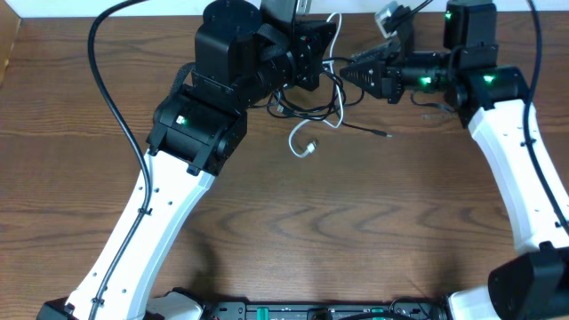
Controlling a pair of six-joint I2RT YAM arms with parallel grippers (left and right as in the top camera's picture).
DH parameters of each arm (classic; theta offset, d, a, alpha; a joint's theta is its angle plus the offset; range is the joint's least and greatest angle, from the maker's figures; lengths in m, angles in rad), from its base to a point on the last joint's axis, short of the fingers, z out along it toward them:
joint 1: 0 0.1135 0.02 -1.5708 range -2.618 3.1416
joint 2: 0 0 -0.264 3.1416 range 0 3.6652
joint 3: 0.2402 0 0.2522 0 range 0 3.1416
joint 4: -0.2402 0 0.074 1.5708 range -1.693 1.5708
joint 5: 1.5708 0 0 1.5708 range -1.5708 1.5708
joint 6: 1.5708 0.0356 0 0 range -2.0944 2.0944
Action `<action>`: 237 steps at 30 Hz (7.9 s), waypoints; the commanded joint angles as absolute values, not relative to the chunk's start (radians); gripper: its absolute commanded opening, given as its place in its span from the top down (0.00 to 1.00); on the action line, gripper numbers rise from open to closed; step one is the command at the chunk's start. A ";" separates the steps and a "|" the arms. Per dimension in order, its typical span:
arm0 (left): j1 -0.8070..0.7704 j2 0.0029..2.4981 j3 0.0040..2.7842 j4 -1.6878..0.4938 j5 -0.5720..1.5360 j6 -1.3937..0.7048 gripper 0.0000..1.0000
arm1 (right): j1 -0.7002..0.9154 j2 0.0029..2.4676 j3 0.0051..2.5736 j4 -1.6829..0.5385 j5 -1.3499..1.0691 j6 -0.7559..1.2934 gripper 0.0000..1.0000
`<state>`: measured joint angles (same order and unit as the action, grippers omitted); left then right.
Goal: Untangle cables
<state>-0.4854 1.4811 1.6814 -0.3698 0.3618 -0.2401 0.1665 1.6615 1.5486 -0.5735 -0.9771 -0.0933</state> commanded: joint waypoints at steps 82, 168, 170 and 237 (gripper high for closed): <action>-0.020 1.391 1.691 -0.382 0.615 -0.316 0.92 | 0.137 1.983 1.619 -0.759 -0.653 0.086 0.15; -0.164 1.494 1.691 -0.512 0.877 -0.394 0.09 | -0.493 1.803 1.922 -0.574 -0.305 0.205 0.99; -0.164 1.504 1.691 -0.511 0.875 -0.393 0.10 | -0.496 1.836 1.922 -0.519 -0.245 0.205 0.99; -0.540 2.065 1.691 -0.613 0.453 -0.205 0.23 | -0.333 1.859 1.921 -1.044 -0.340 0.155 0.04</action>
